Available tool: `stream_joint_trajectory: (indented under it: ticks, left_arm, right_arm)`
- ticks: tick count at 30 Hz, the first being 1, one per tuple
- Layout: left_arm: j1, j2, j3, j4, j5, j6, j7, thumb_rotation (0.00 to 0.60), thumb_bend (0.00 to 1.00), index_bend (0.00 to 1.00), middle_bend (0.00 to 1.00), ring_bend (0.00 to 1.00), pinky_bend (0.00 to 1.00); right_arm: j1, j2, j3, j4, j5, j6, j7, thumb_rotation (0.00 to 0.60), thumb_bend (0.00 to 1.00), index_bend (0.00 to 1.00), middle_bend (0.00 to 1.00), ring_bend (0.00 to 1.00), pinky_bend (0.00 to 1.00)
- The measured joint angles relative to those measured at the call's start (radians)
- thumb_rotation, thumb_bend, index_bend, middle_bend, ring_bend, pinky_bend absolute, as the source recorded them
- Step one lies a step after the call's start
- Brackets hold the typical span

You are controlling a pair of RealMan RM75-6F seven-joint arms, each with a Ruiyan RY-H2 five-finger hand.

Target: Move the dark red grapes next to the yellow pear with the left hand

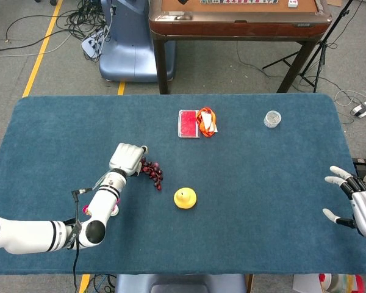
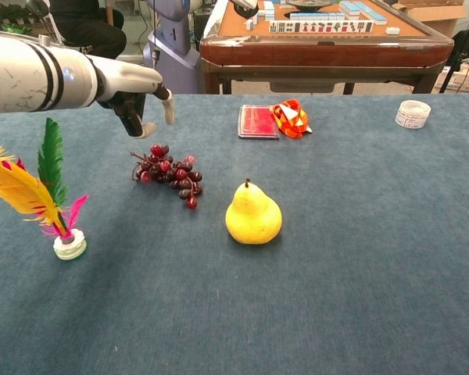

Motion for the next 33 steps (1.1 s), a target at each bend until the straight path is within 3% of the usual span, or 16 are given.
stream_joint_trajectory:
  ticks: [8,16,33]
  left_arm:
    - [-0.044,-0.012,0.024,-0.007,-0.135,0.009,0.095,0.6,0.55,0.18,1.0,1.0,1.0]
    - [-0.073,-0.054,0.032,0.06,-0.231,-0.005,0.138,0.6,0.55,0.18,1.0,1.0,1.0]
    - [-0.074,-0.094,0.034,0.109,-0.238,-0.06,0.131,0.6,0.55,0.19,1.0,1.0,1.0]
  right_arm:
    - [-0.002,0.001,0.0,-0.002,-0.003,0.006,0.0,0.6,0.11,0.29,0.17,0.17,0.31]
    - [-0.003,0.005,0.001,-0.001,-0.002,0.008,0.008,0.6,0.11,0.29,0.17,0.17,0.31]
    - [-0.004,0.01,0.001,-0.001,-0.002,0.01,0.019,0.6,0.11,0.29,0.17,0.17,0.31]
